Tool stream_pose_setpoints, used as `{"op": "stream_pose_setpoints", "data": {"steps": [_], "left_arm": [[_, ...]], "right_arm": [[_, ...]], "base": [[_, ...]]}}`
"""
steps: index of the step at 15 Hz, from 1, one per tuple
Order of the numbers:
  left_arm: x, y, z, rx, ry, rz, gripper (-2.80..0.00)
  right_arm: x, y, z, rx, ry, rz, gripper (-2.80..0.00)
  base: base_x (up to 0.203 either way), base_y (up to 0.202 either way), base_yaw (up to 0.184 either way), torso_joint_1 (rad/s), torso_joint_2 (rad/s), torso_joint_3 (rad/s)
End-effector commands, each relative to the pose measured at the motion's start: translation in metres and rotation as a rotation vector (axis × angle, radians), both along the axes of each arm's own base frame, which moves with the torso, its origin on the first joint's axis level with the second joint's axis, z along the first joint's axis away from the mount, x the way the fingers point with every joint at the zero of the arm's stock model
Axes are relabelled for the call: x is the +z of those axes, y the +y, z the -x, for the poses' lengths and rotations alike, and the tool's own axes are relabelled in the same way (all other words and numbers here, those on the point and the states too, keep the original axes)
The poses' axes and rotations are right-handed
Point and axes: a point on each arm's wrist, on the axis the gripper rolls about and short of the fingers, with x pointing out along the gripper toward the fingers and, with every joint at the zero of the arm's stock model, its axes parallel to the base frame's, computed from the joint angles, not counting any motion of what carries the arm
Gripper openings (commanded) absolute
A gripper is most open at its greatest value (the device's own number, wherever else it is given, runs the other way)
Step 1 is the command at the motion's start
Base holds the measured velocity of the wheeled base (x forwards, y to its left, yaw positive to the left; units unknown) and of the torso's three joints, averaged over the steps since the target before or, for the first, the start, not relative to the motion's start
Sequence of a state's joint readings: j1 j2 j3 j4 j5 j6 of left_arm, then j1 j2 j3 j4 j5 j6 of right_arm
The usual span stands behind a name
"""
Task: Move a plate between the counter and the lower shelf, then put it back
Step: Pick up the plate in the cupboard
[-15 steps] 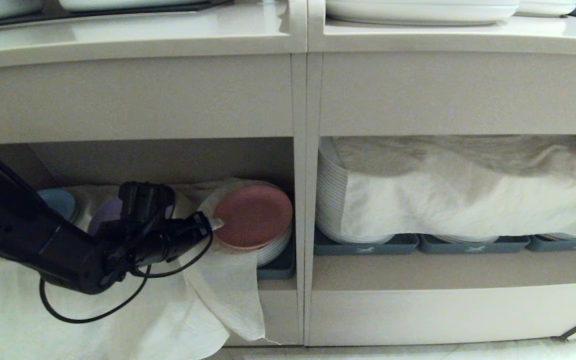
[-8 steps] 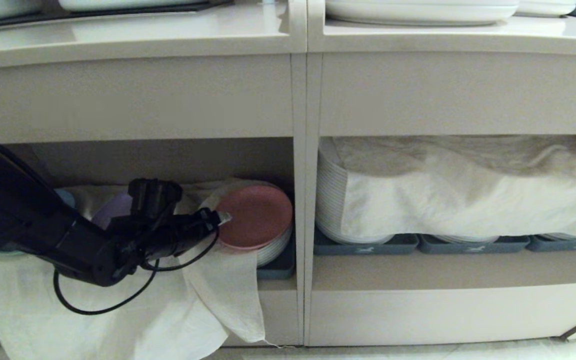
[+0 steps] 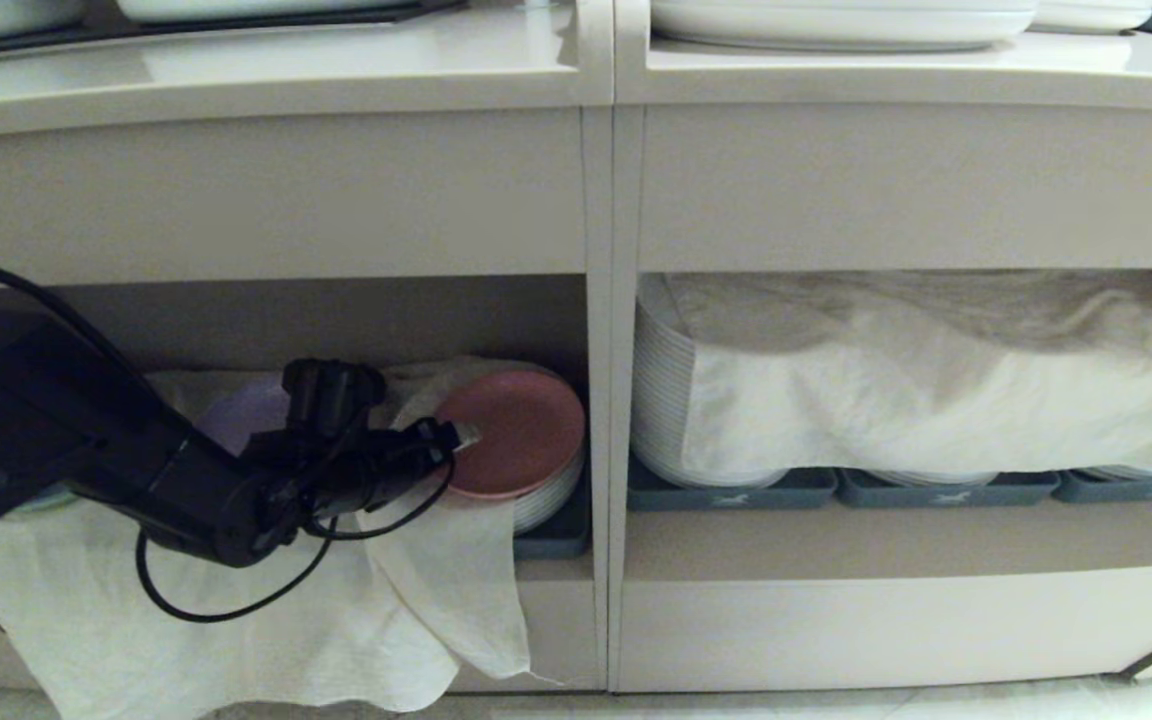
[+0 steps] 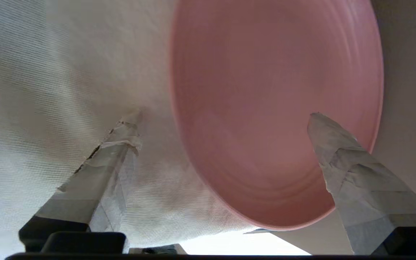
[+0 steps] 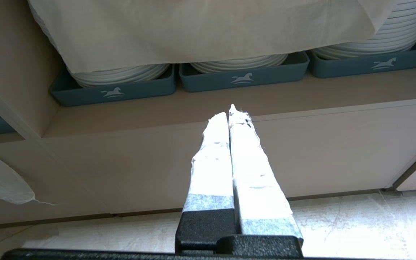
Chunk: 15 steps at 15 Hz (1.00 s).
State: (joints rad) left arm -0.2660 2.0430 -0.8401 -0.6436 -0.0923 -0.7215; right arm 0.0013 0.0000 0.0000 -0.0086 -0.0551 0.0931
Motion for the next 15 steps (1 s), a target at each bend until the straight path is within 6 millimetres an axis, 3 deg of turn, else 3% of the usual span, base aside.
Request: {"op": "stream_pose_setpoints", "data": {"steps": [1, 10, 11, 15], "left_arm": [[-0.0024, -0.0019, -0.0016, -0.003, 0.003, 0.004, 0.0], [-0.0008, -0.0054, -0.0045, -0.005, -0.009, 0.004, 0.0], [-0.0008, -0.0056, -0.0044, -0.006, -0.009, 0.004, -2.8], [0.0016, -0.0059, -0.004, -0.006, -0.018, 0.005, -2.8]], "right_arm": [[0.0001, 0.0, 0.0, 0.0, -0.001, -0.001, -2.8], [0.0001, 0.0, 0.0, 0.0, -0.001, -0.001, -2.8], [0.0001, 0.0, 0.0, 0.0, -0.001, -0.001, -2.8], [0.0001, 0.0, 0.0, 0.0, -0.001, -0.001, -2.8]], "base": [[0.0, 0.0, 0.0, 0.0, 0.0, 0.0], [0.0, 0.0, 0.0, 0.0, 0.0, 0.0], [0.0, 0.0, 0.0, 0.0, 0.0, 0.0], [0.0, 0.0, 0.0, 0.0, 0.0, 0.0]]}}
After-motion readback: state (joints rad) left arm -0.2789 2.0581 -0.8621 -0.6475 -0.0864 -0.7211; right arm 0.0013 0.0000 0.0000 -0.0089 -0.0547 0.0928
